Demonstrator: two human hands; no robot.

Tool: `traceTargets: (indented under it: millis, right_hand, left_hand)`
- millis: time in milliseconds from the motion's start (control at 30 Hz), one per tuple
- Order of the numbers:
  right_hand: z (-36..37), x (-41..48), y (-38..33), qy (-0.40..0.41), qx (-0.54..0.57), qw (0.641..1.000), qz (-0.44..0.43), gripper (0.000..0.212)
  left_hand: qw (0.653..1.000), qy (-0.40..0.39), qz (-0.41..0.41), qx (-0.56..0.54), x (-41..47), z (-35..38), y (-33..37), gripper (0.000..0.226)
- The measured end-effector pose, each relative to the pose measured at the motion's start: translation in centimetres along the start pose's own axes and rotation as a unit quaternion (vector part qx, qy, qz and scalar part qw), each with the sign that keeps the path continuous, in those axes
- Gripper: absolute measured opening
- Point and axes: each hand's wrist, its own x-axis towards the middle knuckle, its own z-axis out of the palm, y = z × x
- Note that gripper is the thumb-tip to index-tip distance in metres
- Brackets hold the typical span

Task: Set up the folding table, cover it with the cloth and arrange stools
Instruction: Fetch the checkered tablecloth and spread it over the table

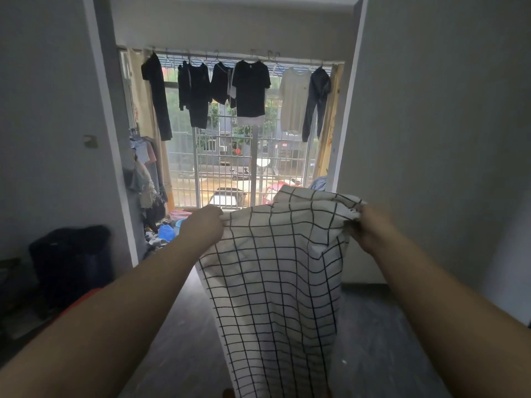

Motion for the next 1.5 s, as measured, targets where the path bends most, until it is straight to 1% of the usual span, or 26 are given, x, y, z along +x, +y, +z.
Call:
traceTargets:
  millis: [100,133,167,200,233,267,333,400,467,533,633,733,767,800,833,900,967,1067,1167,1200,1233,1300,1333,1400,1433,1500]
  right_hand:
    - [0.7,-0.5,0.2,0.01,0.037,0.999,0.018,0.023]
    - [1.1,-0.8,0.2,0.012,0.043,0.999,0.019,0.022]
    - [1.7,-1.3,0.2,0.008,0.049,0.999,0.016,0.022]
    - [2.2,-1.8,0.1,0.001,0.051,0.999,0.011,0.023]
    - [2.7,-2.1,-0.1,-0.002,0.045,0.999,0.005,0.024]
    - [3.1,-2.4,-0.2,-0.003,0.028,1.0,-0.006,0.025]
    - [3.5,-2.9,-0.5,-0.004,-0.013,0.999,-0.034,0.029]
    - [3.6,-3.2,-0.5,-0.008,-0.055,0.997,-0.049,0.032]
    - [3.4,-3.1,-0.5,-0.007,-0.071,0.996,-0.062,0.032]
    - [3.0,-2.8,-0.7,0.001,-0.053,0.997,-0.064,0.03]
    - [2.1,-2.6,-1.3,0.015,-0.026,0.997,-0.071,0.029]
    - [1.2,-2.7,-1.7,0.012,-0.036,0.997,-0.073,0.026]
    - [0.9,-2.8,-1.8,0.012,-0.046,0.996,-0.076,0.026]
    - [0.6,-2.8,-1.9,0.013,-0.053,0.995,-0.079,0.025]
    - [0.4,-2.9,-2.1,0.014,-0.051,0.995,-0.083,0.023]
    - [-0.2,-2.7,-2.2,0.018,-0.044,0.995,-0.092,0.022]
    - [-0.6,-2.6,-2.5,0.021,-0.04,0.993,-0.105,0.023]
    - [-1.3,-1.8,-2.9,0.038,-0.029,0.992,-0.116,0.023]
    - [-2.2,-0.8,-2.5,0.064,-0.026,0.991,-0.115,0.02]
    - [-2.5,-0.4,-2.4,0.083,-0.052,0.987,-0.127,0.017]
    - [-2.8,-0.2,-2.4,0.113,-0.102,0.977,-0.147,0.017]
    - [-3.6,-0.2,-2.4,0.164,-0.251,0.935,-0.188,0.039]
    - [-4.0,-0.2,-2.3,0.164,-0.323,0.908,-0.209,0.051]
    - [-4.6,-0.2,-2.0,0.114,-0.418,0.867,-0.247,0.068]
    - [-4.6,-0.4,-2.0,0.087,-0.452,0.853,-0.247,0.071]
    - [-4.4,-0.6,-1.9,0.047,-0.544,0.803,-0.241,0.068]
  left_hand:
    - [0.997,-0.07,0.003,0.032,-0.6,-0.1,-0.2,0.015]
    - [0.993,-0.105,0.018,0.043,-0.9,-0.2,0.2,0.022]
    - [0.99,-0.133,0.034,0.039,-0.9,0.0,0.6,0.035]
    - [0.988,-0.147,0.052,0.009,-0.9,0.3,1.1,0.053]
    - [0.985,-0.149,0.072,-0.051,-1.0,0.4,1.9,0.071]
    - [0.98,-0.132,0.094,-0.119,-1.1,0.3,2.7,0.084]
    - [0.965,-0.078,0.145,-0.206,-1.2,0.0,4.6,0.093]
    - [0.955,-0.051,0.174,-0.236,-1.2,-0.1,6.6,0.085]
    - [0.951,-0.071,0.17,-0.247,-1.0,-0.1,8.4,0.067]
    - [0.953,-0.105,0.182,-0.218,-1.0,0.3,9.6,0.057]
    - [0.94,-0.155,0.213,-0.218,-1.0,1.6,10.7,0.06]
    - [0.927,-0.184,0.215,-0.248,-1.2,2.7,11.5,0.082]
    - [0.926,-0.184,0.214,-0.251,-1.2,2.7,11.9,0.082]
    - [0.928,-0.178,0.216,-0.246,-1.0,2.9,12.2,0.074]
    - [0.928,-0.169,0.222,-0.245,-0.9,3.0,12.6,0.059]
    - [0.918,-0.181,0.219,-0.277,-0.8,3.3,13.3,0.035]
    - [0.905,-0.206,0.213,-0.305,-0.7,3.8,13.6,0.032]
    - [0.912,-0.207,0.203,-0.289,-0.5,5.0,13.4,0.036]
    - [0.926,-0.216,0.203,-0.233,-0.2,6.1,12.9,0.024]
    - [0.931,-0.208,0.197,-0.227,-0.1,6.2,12.7,0.017]
    - [0.936,-0.194,0.192,-0.225,0.0,6.2,12.6,0.015]
    - [0.947,-0.152,0.186,-0.212,0.4,5.5,12.2,0.022]
    - [0.953,-0.132,0.181,-0.205,0.5,5.0,12.0,0.019]
    - [0.959,-0.11,0.173,-0.195,1.1,4.2,11.3,0.005]
    - [0.962,-0.104,0.17,-0.185,1.5,3.9,10.9,0.006]
    - [0.968,-0.095,0.162,-0.166,2.0,3.2,10.0,0.014]
